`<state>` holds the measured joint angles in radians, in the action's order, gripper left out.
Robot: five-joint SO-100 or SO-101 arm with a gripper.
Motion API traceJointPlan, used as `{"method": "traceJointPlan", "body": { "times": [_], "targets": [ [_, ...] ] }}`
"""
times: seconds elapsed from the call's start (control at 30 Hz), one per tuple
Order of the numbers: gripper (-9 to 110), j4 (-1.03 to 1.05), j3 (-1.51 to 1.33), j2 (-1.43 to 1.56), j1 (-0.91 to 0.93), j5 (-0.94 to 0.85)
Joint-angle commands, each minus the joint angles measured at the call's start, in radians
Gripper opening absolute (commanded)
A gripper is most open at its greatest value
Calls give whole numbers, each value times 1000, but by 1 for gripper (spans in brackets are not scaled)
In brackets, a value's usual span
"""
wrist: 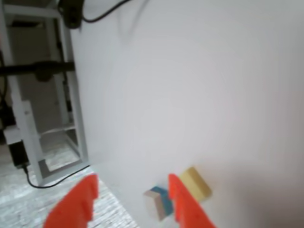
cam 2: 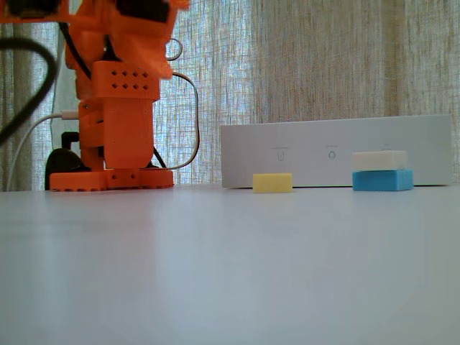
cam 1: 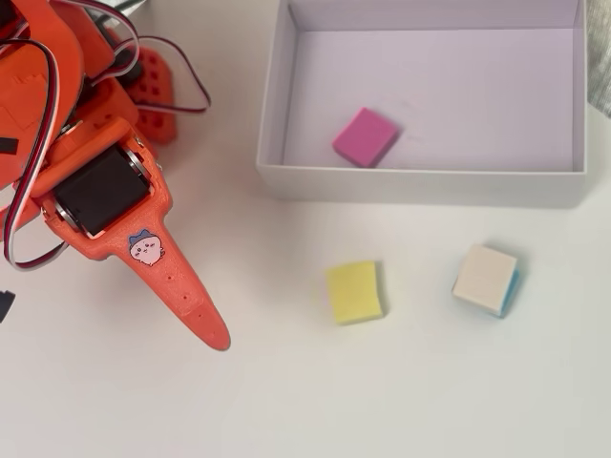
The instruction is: Grasp the pink cuboid and put it in the bin.
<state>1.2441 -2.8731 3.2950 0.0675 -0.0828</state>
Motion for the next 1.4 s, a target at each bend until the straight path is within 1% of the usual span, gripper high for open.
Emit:
{"method": "traceJointPlan", "body": {
  "times": [0.0,0.1,0.13,0.17,1.37],
  "targets": [
    [11,37,-21,14,6,5],
    [3,29,-60,14,5,-14],
    [-1,29,-72,14,3,-18],
    [-8,29,-81,14,-2,-31],
    [-8,32,-84,14,0,-29]
  ]
}}
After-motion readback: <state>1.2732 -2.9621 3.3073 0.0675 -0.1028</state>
